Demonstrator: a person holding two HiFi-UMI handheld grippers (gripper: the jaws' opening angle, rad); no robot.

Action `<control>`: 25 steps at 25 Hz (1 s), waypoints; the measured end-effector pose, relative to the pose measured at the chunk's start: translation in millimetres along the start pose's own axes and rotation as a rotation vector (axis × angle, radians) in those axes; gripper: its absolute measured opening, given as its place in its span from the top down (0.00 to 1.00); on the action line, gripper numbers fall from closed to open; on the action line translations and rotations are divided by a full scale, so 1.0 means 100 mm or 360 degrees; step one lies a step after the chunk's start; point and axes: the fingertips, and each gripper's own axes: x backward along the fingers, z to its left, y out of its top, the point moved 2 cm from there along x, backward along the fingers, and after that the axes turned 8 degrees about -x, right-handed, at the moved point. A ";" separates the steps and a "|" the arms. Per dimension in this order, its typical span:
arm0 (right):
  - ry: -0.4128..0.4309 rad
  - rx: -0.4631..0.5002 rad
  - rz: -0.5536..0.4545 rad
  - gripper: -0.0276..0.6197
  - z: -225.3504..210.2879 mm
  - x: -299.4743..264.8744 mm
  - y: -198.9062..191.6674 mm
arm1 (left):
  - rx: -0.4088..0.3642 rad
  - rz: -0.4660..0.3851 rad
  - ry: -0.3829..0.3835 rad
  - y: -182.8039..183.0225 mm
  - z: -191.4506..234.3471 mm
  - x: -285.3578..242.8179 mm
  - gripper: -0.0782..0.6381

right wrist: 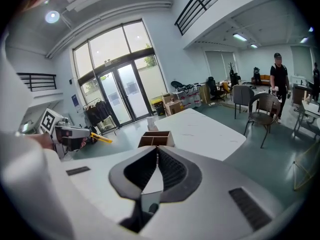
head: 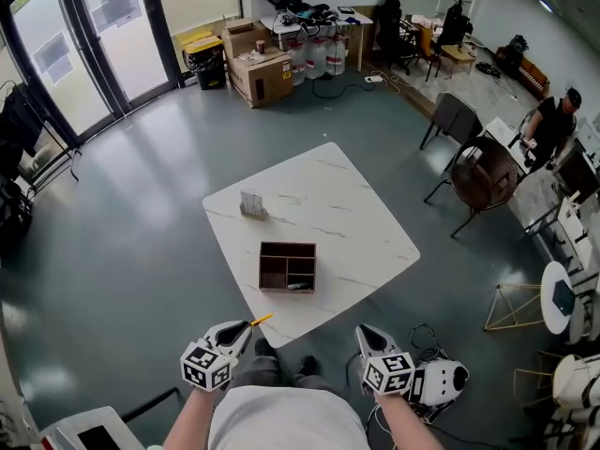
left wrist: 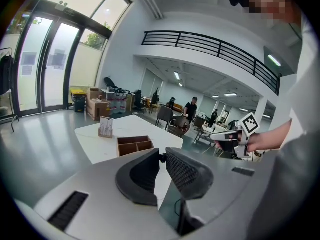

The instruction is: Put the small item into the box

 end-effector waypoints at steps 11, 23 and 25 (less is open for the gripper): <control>-0.0204 -0.0144 -0.0027 0.91 -0.01 -0.18 -0.01 | -0.0179 0.0147 -0.0219 0.12 0.37 -0.53 0.82; -0.0394 -0.0234 0.0021 0.91 0.06 -0.37 -0.14 | -0.0303 0.0348 -0.0415 -0.12 0.69 -1.30 0.82; -0.0427 -0.0253 0.0025 0.91 0.05 -0.37 -0.16 | -0.0324 0.0384 -0.0448 -0.16 0.71 -1.44 0.82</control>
